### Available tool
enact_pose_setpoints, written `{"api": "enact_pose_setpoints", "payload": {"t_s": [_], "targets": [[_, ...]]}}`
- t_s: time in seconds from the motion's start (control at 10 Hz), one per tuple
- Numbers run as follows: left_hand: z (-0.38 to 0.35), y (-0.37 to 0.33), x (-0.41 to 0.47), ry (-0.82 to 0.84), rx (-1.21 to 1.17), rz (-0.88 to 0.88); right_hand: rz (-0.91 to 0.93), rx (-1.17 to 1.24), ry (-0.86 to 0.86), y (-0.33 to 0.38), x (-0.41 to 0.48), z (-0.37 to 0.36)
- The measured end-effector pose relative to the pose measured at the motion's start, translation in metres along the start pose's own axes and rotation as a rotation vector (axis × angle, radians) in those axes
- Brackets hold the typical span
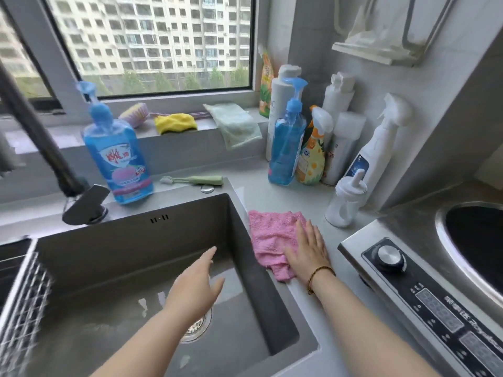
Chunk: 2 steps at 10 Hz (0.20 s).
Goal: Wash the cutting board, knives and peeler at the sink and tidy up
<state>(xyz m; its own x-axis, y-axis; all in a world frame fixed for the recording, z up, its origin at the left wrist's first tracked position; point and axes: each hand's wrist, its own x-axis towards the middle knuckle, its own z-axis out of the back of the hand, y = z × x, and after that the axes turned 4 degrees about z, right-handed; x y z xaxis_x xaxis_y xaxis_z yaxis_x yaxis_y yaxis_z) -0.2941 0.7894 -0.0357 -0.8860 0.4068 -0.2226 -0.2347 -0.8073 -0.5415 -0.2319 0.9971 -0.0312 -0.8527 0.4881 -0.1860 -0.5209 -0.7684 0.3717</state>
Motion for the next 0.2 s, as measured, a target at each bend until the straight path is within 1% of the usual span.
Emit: {"api": "enact_pose_setpoints", "payload": {"t_s": [0.1, 0.2], "targets": [[0.037, 0.040, -0.024, -0.043, 0.038, 0.054, -0.012, -0.032, -0.060, 0.011, -0.035, -0.015], [0.068, 0.083, -0.054, -0.073, 0.017, 0.096, -0.017, 0.029, -0.205, 0.035, -0.066, -0.036]]}}
